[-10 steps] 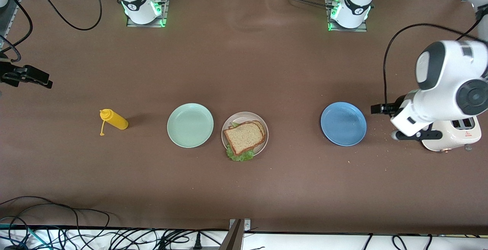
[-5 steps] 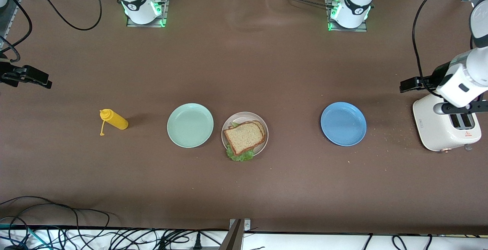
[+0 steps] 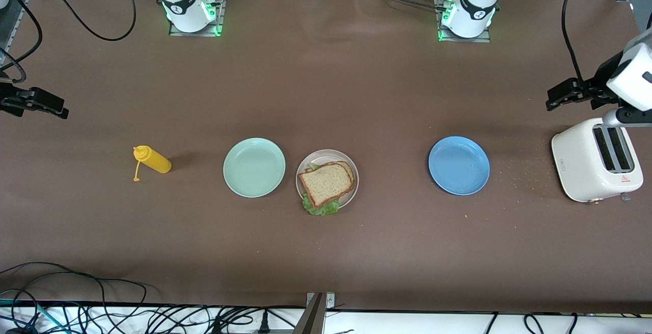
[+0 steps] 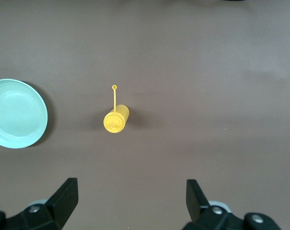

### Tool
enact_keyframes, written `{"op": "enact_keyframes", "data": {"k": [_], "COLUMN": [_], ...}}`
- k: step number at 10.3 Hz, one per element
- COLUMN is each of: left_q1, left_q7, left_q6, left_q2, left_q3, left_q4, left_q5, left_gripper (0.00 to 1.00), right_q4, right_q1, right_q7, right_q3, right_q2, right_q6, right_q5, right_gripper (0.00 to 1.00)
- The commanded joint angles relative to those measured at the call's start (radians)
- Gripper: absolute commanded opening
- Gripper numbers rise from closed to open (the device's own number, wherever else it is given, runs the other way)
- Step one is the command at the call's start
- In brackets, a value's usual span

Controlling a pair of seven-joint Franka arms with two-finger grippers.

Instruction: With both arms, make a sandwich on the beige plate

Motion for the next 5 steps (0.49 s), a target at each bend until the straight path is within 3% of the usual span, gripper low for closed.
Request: {"op": "enact_keyframes", "data": {"k": [1,5], "left_q1": [0.016,0.034], "left_q7": [0.023,0.021], "left_q6": [-0.022,-0.028], "left_q2": [0.010,0.018], "left_q3": [-0.012,-0.009], "left_q4": [0.006,0.060], "left_q5": [0.028,0.029], "left_gripper": [1.00,1.00], "right_q4": [0.028,0.028], "right_q1": [0.002,0.002], "right_q7": [-0.006,-0.009], "right_q3": [-0.001,-0.001], "right_q2": [0.012,0.012], "right_q6": [-0.008,-0.008], "right_q5": [-0.006,-0.006], "right_gripper": [1.00,1.00]}}
